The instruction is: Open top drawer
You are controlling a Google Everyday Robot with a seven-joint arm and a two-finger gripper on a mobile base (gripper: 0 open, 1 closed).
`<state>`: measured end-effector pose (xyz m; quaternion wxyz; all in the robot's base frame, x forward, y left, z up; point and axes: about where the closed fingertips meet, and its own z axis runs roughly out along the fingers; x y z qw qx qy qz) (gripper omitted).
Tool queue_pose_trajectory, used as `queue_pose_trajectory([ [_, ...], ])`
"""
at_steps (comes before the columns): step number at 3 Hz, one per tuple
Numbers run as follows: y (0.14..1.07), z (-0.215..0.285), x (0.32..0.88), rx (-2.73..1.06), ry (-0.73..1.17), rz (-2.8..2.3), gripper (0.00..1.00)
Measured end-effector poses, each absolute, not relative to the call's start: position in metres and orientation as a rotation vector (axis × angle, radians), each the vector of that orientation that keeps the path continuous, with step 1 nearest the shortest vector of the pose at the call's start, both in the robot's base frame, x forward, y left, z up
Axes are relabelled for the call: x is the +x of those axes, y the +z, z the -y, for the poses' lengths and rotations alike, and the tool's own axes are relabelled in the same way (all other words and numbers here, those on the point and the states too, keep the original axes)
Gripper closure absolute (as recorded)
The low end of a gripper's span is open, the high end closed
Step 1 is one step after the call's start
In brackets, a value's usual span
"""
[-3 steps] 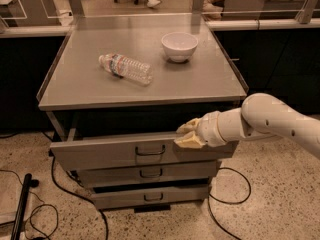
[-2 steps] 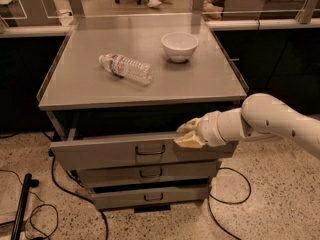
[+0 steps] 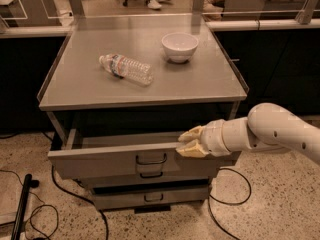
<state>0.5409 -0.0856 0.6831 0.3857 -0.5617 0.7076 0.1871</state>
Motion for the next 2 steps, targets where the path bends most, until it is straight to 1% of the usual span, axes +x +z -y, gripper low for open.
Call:
queue_pose_trajectory([
  [2,0.6831,0.0856,0.5409,-1.431,0.477,-1.802,0.35],
])
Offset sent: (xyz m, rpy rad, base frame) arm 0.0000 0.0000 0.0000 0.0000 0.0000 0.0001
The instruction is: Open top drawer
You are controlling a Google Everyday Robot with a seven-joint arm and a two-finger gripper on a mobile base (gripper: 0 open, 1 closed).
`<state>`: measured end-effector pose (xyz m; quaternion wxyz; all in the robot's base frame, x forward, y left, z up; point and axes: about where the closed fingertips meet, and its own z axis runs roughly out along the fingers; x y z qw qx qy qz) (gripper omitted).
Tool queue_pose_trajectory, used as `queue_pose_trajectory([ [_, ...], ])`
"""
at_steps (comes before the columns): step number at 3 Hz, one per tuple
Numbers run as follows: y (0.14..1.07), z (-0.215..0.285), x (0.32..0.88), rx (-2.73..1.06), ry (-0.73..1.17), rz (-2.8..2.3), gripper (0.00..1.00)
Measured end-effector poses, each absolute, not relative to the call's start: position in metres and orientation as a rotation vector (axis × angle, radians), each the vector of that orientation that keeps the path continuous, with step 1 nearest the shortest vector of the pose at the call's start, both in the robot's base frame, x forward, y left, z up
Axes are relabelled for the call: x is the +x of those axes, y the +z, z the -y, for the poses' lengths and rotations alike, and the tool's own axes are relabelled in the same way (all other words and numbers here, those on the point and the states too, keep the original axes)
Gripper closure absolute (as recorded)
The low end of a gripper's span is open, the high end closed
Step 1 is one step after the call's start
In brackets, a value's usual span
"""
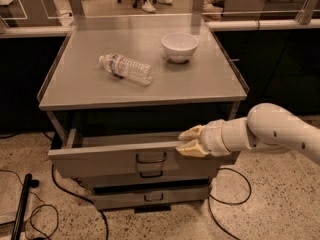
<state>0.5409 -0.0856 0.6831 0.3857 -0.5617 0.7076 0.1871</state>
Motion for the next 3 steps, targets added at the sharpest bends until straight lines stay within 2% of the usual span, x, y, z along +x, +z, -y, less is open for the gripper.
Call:
queue_pose_trajectory([
  [1,0.683,0.086,0.541,-1.431,0.477,-1.802,0.13],
  [2,0.683,0.085,0.541,-1.431,0.477,-1.802,0.14],
  [3,0.682,0.091,0.529,-1.443,0.479,-1.804,0.37],
])
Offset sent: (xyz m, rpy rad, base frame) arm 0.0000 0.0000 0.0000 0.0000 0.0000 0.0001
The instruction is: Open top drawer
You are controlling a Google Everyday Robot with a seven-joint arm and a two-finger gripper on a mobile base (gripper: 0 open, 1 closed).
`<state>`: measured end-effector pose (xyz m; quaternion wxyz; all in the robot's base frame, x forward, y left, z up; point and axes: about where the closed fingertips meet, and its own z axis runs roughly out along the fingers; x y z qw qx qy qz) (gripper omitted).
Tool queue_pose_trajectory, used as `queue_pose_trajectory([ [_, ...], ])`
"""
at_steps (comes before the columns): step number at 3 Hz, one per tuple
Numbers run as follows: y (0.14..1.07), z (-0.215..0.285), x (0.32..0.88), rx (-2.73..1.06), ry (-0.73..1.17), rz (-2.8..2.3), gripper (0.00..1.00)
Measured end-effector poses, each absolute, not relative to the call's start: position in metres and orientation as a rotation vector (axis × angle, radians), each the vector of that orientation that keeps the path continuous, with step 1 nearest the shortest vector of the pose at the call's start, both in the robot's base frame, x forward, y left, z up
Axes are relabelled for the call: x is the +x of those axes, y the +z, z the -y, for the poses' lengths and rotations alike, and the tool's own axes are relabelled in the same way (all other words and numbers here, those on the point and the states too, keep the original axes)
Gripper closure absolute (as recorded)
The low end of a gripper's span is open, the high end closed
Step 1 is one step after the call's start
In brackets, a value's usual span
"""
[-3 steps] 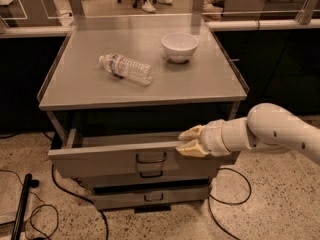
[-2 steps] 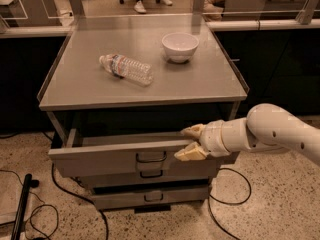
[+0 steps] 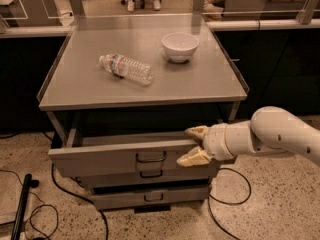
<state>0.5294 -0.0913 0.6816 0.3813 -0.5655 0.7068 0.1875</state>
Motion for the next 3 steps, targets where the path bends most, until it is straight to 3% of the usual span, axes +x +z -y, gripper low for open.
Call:
queue_pose_trajectory([
  [2,0.6847,0.1196,0.494,-1.43,0.458,-1.82,0.84],
  [3,0.6886,0.1196,0.4939,-1.43,0.458,-1.82,1.0],
])
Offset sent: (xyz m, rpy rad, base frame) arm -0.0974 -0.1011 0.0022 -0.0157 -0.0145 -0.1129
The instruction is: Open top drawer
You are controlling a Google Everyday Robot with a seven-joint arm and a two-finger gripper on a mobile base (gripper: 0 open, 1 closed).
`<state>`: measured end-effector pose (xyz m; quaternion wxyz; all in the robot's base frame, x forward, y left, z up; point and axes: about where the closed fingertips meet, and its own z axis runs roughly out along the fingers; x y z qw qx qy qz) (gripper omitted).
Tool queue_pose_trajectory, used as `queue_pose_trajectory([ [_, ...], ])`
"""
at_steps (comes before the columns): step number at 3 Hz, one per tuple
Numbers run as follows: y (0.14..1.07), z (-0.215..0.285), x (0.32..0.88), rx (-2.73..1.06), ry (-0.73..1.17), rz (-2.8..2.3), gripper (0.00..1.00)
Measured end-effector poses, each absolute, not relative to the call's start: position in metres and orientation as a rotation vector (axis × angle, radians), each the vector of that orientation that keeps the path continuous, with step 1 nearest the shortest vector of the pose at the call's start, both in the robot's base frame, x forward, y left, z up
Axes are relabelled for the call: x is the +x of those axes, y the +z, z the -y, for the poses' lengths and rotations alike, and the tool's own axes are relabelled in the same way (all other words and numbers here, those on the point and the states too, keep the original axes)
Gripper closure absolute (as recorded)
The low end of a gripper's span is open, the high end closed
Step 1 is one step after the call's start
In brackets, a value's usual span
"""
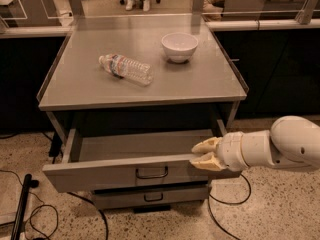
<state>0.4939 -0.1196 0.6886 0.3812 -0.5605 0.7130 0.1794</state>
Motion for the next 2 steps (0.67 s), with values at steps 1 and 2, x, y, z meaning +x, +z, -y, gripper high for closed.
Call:
queue_pose_trajectory([
  [1,0.6886,0.1195,0.4939,-1.431,0.458,-1.82,0.82],
  [2,0.6886,0.1195,0.4939,-1.431,0.458,-1.82,0.59],
])
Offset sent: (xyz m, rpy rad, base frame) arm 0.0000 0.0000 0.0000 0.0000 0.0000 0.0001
